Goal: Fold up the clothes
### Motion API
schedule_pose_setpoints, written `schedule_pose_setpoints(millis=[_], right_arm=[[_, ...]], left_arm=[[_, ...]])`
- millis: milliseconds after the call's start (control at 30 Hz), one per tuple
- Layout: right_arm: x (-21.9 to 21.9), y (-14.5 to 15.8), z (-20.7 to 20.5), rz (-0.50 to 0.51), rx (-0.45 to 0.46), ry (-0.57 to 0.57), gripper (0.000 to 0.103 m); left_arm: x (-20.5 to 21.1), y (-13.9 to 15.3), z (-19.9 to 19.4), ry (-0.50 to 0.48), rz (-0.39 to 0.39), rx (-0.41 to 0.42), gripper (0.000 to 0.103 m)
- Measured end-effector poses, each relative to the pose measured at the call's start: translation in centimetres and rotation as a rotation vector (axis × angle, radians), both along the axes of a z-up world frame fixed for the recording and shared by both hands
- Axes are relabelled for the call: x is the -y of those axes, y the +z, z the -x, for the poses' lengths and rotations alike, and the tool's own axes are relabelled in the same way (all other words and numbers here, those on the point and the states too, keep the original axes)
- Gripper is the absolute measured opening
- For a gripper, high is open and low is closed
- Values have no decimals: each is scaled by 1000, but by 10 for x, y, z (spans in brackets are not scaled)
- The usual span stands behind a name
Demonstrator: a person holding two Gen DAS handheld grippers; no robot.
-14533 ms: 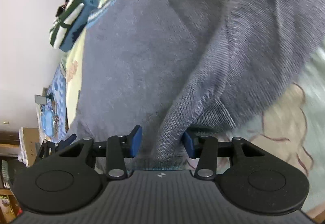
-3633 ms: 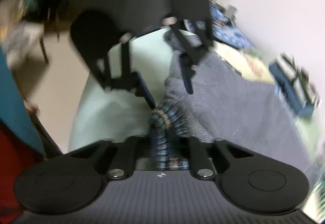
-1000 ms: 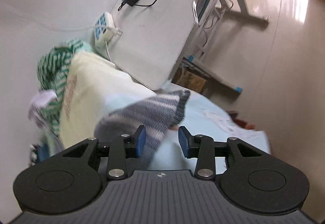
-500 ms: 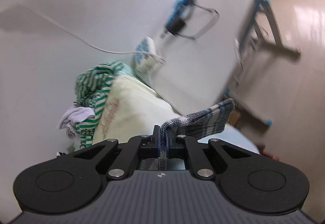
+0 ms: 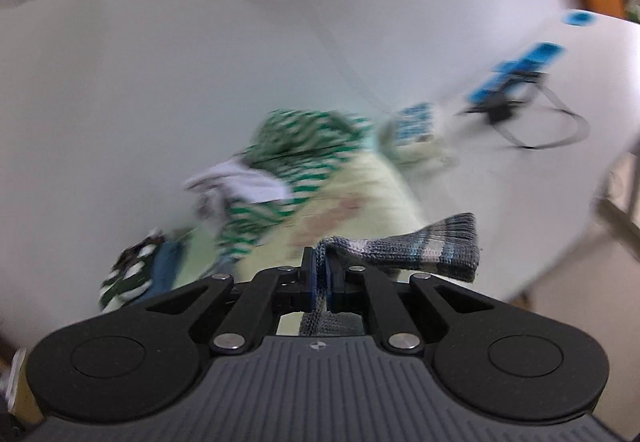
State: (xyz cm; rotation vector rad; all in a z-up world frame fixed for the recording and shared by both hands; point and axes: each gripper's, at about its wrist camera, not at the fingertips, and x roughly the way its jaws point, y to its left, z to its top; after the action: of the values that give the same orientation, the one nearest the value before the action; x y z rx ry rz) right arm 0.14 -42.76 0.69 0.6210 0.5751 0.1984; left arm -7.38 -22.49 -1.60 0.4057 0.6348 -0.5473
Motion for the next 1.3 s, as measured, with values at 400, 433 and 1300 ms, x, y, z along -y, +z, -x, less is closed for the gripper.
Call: schedule_pose_setpoints(millis=[400,433,1300], right_arm=[[-139,21,-57,90,82,304,5],[-151,21,-61,92,83,329,5],[-372,-56,-24,295,-16,1013,23]], left_arm=[[-77,-2,-8,252,207,-133,4],[-83,-2,-8,272,217,-137,4],[-283,-35,46,535,380,-352,52]])
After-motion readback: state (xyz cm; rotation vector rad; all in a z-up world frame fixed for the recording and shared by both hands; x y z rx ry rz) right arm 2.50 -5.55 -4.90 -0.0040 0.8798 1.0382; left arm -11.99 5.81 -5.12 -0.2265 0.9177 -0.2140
